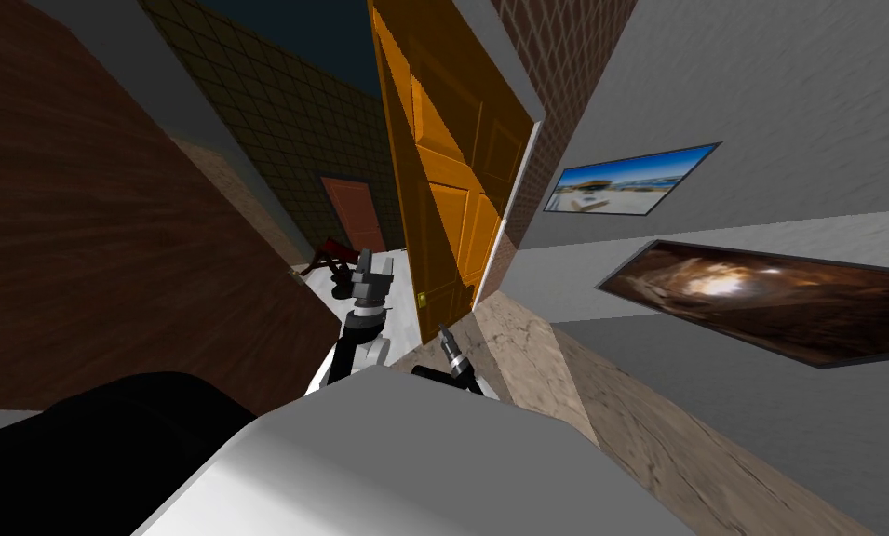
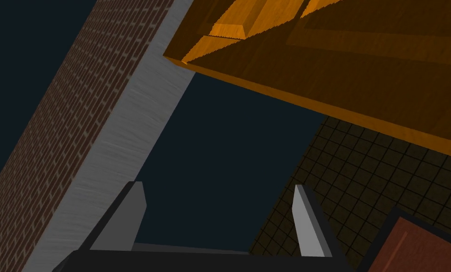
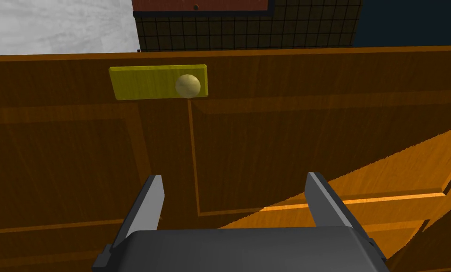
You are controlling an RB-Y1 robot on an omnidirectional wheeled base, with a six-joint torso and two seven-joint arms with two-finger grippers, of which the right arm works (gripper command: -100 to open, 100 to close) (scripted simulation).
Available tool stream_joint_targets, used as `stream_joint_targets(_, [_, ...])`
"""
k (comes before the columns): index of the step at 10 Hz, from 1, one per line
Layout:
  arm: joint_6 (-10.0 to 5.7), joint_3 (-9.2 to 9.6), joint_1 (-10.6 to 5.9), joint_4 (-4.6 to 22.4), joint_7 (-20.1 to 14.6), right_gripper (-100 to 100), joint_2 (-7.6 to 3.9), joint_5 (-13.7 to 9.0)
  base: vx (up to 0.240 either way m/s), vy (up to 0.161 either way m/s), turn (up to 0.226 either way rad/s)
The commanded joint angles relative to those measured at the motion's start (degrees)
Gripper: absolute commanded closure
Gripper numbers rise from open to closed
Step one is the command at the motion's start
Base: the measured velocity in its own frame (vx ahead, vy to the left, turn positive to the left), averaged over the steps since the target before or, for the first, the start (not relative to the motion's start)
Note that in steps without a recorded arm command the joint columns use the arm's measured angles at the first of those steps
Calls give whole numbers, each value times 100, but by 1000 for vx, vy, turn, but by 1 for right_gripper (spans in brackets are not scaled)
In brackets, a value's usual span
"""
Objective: Push the door open
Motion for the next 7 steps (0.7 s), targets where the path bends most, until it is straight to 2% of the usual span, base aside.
stream_joint_targets(1, [1,101,-38,88,-41,-100,-45,-11,159,90,-64])
stream_joint_targets(7, [-75,418,-277,634,-140,-100,-56,-51,142,104,-55])
